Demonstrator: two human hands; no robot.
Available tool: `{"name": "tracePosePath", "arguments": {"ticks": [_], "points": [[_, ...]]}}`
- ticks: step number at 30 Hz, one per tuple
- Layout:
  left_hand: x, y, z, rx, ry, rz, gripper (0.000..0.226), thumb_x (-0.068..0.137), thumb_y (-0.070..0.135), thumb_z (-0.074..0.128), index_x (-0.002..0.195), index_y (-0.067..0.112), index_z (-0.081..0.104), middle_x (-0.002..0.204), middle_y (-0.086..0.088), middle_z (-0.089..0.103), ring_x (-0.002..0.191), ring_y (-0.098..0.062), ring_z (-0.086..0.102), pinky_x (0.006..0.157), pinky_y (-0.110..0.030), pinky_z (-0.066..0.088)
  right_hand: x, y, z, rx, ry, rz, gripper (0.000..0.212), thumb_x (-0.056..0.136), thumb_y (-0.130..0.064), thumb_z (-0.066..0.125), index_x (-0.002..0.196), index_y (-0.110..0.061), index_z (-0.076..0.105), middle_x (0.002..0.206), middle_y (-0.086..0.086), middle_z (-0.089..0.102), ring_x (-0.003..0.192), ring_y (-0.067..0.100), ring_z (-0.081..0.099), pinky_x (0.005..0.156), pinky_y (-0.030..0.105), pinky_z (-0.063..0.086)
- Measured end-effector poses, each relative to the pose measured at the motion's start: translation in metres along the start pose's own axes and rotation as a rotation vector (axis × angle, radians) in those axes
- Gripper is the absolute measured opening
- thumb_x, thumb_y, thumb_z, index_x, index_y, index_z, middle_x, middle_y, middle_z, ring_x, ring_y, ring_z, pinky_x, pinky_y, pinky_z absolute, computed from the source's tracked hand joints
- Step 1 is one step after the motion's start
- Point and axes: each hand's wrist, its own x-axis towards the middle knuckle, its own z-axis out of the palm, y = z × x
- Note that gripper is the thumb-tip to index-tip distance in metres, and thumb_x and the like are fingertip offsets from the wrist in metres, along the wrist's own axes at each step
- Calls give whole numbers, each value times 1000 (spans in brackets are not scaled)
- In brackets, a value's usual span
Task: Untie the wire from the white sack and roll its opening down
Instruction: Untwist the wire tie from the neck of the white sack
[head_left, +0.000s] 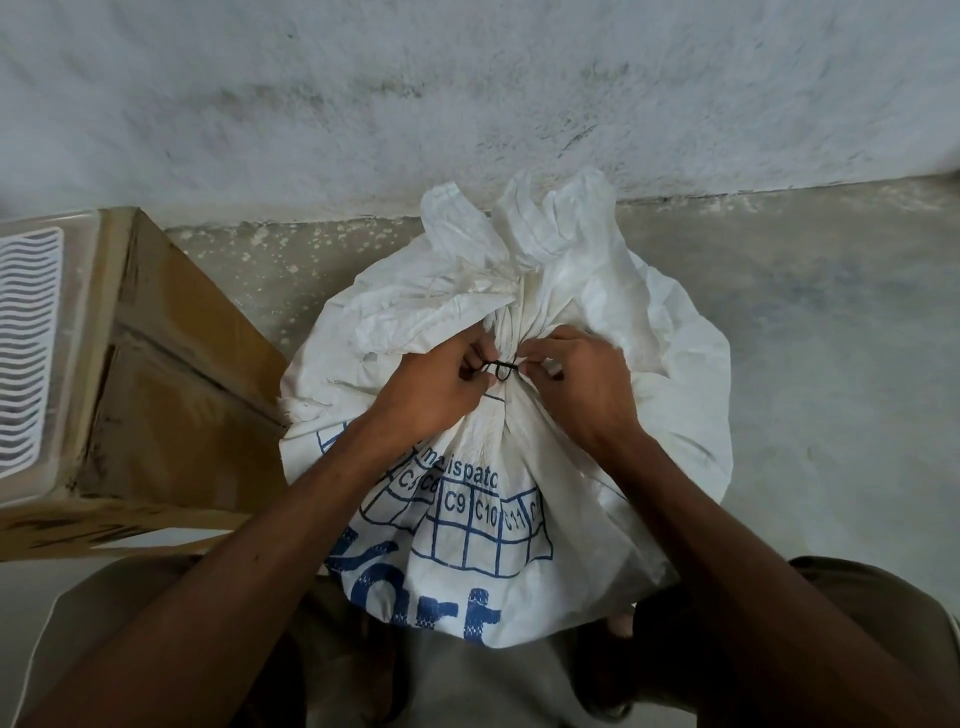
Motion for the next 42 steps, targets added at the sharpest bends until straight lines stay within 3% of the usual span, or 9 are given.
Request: {"name": "tracePosePath", "arguments": {"ticks": [3,7,9,14,20,26,31,35,42], "points": [[0,1,2,63,-26,-10,26,89,16,70,110,32,68,98,11,63,90,-4,65,75,-2,44,-1,-1,1,-41,-5,2,17,84,-21,73,99,-24,79,93,-5,74,89,19,67,80,41,54],[-6,10,4,300,-63,49,30,96,32,60,125,39,58,105,13,65,91,-8,65,84,-27,53,3,-2,1,-70,-79,94,15,87,-25,69,99,-24,78,97,-3,73,90,19,67,83,39,54],[-9,12,4,372,-32,100,30,98,37,58,128,37,57,109,13,65,95,-8,64,82,-25,50,4,-1,1,-67,-95,125,12,88,-26,69,97,-24,78,95,-4,73,88,18,67,80,39,55],[-5,4,16,556,89,273,25,99,38,49,120,29,59,103,9,65,95,-8,61,70,-19,41,5,0,3,-90,-156,121,11,89,-18,64,88,-17,75,87,-1,69,78,19,65,69,33,54],[-1,-6,26,722,132,352,21,99,33,41,109,24,57,100,8,63,100,-12,61,71,-19,38,3,6,3,-14,-165,150,17,89,-15,63,92,-21,78,93,-1,72,81,20,68,72,37,59],[0,-4,17,618,88,368,14,97,31,45,105,24,54,86,8,55,84,-8,52,71,-24,48,5,9,8,141,-46,187,16,82,-9,71,91,-20,80,89,-4,75,78,12,70,78,37,60],[1,-7,8,393,14,340,12,97,27,57,109,26,56,84,7,54,73,-7,50,67,-20,45,1,5,7,189,18,201,17,83,-17,74,97,-26,79,98,-6,72,87,8,67,87,34,54],[4,-11,5,266,-66,228,15,97,29,61,109,34,55,82,5,58,69,-12,59,66,-33,54,-1,3,8,146,-23,157,24,84,-22,75,107,-29,77,110,-4,68,95,12,66,88,32,51],[2,-10,0,140,-98,154,22,96,27,66,115,33,60,92,13,56,79,-3,58,73,-14,47,5,7,5,263,-36,202,11,83,-22,78,92,-28,79,96,-6,69,81,7,66,78,32,58]]}}
